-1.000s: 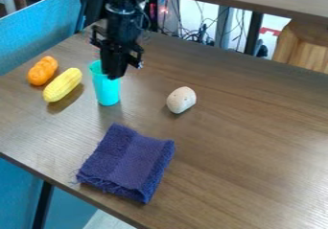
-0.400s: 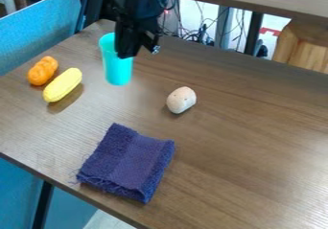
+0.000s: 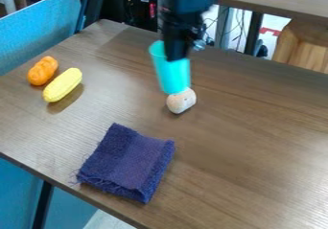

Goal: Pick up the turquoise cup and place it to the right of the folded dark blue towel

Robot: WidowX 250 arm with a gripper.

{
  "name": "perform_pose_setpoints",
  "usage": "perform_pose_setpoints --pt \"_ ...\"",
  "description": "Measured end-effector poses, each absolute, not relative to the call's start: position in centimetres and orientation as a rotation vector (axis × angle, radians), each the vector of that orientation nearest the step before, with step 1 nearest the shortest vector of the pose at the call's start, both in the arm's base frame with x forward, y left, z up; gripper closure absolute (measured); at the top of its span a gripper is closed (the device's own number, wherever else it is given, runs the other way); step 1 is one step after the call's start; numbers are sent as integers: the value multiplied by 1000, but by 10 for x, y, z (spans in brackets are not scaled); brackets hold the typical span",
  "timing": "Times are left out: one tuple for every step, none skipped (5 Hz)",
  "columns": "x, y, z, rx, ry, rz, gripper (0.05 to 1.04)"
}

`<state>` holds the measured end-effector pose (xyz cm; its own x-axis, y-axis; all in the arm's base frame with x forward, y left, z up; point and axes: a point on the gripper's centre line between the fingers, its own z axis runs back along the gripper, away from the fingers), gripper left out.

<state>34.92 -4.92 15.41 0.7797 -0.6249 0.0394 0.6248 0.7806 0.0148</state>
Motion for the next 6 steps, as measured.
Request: perform_pose_setpoints --pt "333 -86 144 -31 -1 -848 1006" --pt "307 -105 116 -1 86 -975 1006" --pt "302 -111 108 52 95 -1028 1006" --pt "303 -110 99 71 83 -1041 1006" --pt "302 -118 93 80 62 -1064 1006" --pt "293 -123 78 72 19 -1071 1006"
